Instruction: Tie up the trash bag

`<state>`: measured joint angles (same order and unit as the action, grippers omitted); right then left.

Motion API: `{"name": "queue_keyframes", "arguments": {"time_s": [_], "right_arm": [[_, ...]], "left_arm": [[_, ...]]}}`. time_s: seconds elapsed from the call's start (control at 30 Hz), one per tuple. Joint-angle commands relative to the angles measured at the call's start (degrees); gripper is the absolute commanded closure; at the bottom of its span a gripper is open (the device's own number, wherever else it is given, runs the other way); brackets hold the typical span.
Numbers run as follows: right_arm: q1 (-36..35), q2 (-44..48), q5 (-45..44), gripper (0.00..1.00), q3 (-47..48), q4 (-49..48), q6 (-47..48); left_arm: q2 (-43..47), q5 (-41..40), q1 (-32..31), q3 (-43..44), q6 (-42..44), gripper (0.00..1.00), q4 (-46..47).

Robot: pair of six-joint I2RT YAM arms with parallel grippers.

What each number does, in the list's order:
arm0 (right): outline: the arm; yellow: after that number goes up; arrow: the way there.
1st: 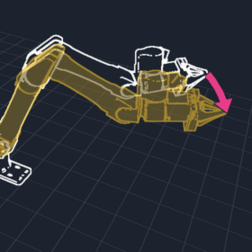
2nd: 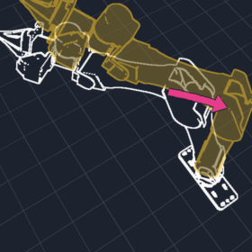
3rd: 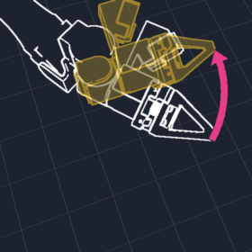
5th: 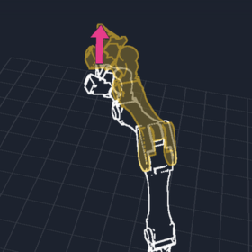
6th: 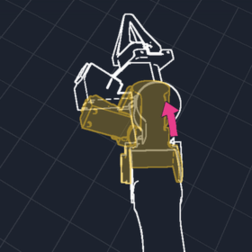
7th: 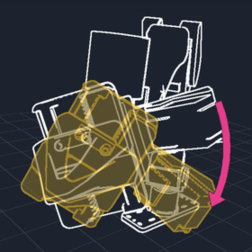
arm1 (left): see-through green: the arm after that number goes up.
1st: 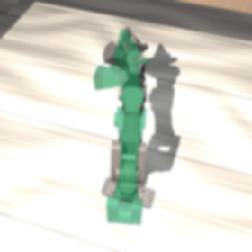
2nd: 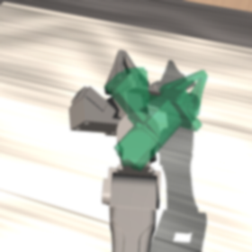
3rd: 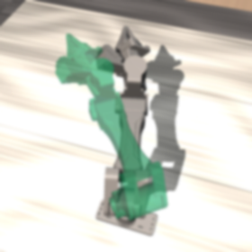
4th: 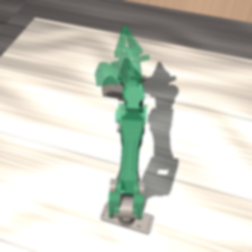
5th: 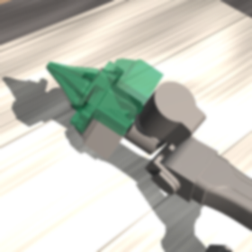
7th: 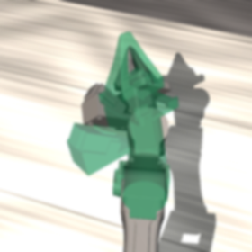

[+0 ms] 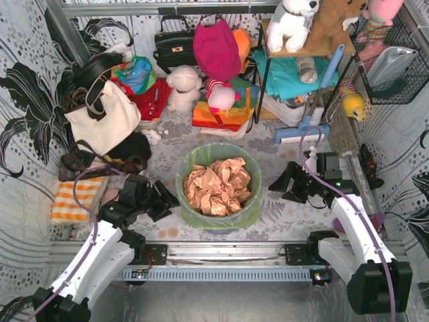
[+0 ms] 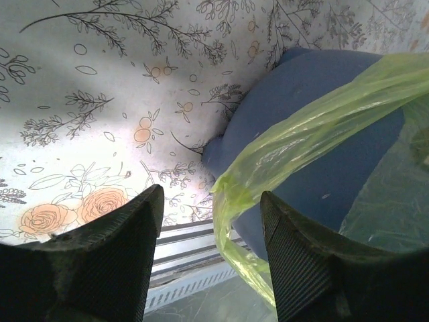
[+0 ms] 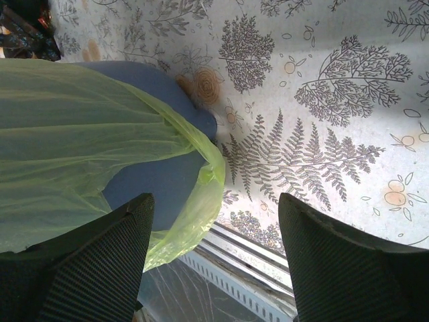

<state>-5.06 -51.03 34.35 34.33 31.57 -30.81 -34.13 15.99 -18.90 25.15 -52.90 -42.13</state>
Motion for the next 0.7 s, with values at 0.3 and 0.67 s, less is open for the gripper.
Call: {"name": "queue_keyframes", "arguments": {"time_s": [0.3,0.67], "right_arm": [[0.49,0.05,1.5,0.25,-0.85,-2.28,-0.15],[0.49,-0.39,1.51,0.25,-0.71,-2.6,-0.63]], "left_arm": [[-3.74,0.33,-7.9,1.7,-1.38,0.36,6.16],[-3.03,-0.21,-10.42,-1.85,-2.8,0.36,9.52]]}}
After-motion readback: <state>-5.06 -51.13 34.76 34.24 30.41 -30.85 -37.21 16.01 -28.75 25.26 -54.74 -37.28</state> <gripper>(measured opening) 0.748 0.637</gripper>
